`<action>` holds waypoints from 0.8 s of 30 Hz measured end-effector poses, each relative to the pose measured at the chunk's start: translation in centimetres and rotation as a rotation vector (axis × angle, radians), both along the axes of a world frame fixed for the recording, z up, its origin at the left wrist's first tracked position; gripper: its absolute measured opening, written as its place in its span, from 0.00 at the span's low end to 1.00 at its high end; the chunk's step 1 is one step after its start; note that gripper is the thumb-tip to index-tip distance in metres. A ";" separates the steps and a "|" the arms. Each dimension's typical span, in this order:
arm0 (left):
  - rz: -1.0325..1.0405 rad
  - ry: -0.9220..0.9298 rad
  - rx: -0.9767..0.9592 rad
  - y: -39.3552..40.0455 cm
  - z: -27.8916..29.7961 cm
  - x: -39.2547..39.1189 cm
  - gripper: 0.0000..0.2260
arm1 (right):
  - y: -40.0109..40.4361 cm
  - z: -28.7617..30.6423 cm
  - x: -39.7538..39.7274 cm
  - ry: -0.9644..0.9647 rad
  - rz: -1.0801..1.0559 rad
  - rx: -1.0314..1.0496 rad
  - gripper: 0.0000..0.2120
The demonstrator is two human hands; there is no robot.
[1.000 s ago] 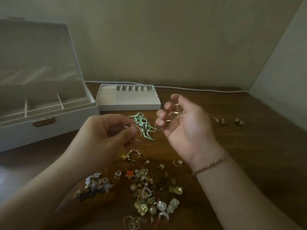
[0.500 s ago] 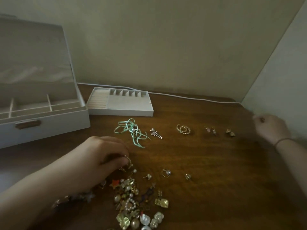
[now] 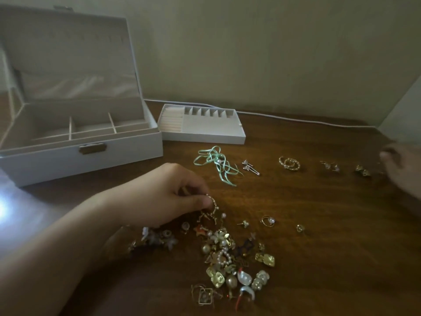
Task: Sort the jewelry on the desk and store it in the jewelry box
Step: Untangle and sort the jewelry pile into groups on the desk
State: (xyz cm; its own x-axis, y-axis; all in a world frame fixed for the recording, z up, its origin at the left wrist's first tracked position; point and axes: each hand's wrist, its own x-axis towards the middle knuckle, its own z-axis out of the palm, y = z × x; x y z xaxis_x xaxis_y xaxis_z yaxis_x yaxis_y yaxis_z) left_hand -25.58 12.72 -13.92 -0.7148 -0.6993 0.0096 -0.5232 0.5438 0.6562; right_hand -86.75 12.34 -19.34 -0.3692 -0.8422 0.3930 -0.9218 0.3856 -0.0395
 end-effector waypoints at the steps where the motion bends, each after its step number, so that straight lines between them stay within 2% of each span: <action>1: 0.028 0.021 0.000 -0.1 0.0 0.1 0.06 | 0.4 1.1 2.3 -0.037 0.051 -0.090 0.24; 3: 0.109 0.094 0.019 -0.4 0.0 0.2 0.05 | 2.6 4.7 12.6 -0.084 0.232 -0.160 0.13; 5: 0.191 0.177 0.069 -0.6 0.0 0.3 0.05 | 4.7 7.5 24.7 -0.076 0.463 -0.097 0.04; 7: 0.231 0.213 0.104 -0.8 0.1 0.5 0.03 | 6.7 8.1 32.5 -0.176 0.759 0.051 0.05; 9: 0.257 0.218 0.103 -0.9 0.0 0.5 0.03 | 7.0 7.8 37.2 -0.215 0.894 0.215 0.10; 10: 0.284 0.221 0.094 -1.1 -0.1 0.6 0.03 | 6.7 7.4 38.7 -0.214 0.891 0.283 0.11; 14: 0.388 0.165 -0.004 -1.6 -0.5 0.6 0.02 | 5.6 6.5 42.3 -0.156 0.876 0.340 0.12; 20: 0.306 0.069 -0.128 -1.2 -1.2 -0.6 0.06 | 6.2 5.8 42.7 -0.142 0.847 0.348 0.05; 22: 0.261 0.039 -0.171 -1.1 -1.3 -0.9 0.06 | 6.2 6.1 42.1 -0.205 0.827 0.355 0.02; 24: 0.232 0.015 -0.190 -1.1 -1.4 -1.1 0.06 | 5.5 6.7 41.2 -0.404 0.776 0.305 0.03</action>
State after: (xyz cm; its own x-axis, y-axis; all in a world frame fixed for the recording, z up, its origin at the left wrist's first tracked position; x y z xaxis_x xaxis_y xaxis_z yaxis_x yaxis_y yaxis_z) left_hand -26.69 11.62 -15.31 -0.5352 -0.8284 0.1651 -0.6386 0.5247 0.5629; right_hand -45.54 17.86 -12.63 0.2804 -0.9567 0.0783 -0.8645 -0.2871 -0.4125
